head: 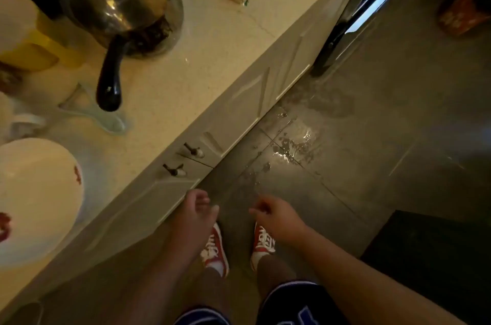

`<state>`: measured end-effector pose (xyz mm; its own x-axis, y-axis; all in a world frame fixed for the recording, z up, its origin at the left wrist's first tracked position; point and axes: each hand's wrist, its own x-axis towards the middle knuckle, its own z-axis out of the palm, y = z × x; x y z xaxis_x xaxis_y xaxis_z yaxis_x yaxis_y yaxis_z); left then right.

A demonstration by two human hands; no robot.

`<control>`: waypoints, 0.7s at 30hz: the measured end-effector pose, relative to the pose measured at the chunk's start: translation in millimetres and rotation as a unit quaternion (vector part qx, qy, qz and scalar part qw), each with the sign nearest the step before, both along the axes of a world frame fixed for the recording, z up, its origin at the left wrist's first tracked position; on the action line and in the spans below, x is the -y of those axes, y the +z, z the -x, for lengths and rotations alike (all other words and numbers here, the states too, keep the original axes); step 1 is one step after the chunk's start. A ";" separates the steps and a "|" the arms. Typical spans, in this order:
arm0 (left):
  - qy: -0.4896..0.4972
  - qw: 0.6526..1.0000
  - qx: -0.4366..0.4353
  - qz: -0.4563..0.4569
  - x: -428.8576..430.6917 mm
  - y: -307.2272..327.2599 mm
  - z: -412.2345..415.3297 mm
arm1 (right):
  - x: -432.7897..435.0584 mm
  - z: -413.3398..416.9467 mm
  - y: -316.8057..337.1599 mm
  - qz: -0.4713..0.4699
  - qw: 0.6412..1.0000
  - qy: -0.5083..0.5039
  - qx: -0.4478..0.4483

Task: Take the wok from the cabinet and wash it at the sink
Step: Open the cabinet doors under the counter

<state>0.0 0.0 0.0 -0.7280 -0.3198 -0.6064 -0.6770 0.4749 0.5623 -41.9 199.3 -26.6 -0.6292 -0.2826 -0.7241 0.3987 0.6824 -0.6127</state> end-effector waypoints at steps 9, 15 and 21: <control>0.032 0.997 -0.072 0.024 25.1 -61.0 50.5 | 104.1 74.1 -56.4 0.135 0.975 -0.055 -0.169; 0.009 0.994 -0.110 0.021 35.6 -80.8 40.7 | 133.3 77.7 -83.3 0.169 0.965 -0.040 -0.195; -0.003 0.993 -0.120 0.007 40.8 -83.9 32.2 | 139.3 68.1 -94.4 0.178 0.960 -0.075 -0.205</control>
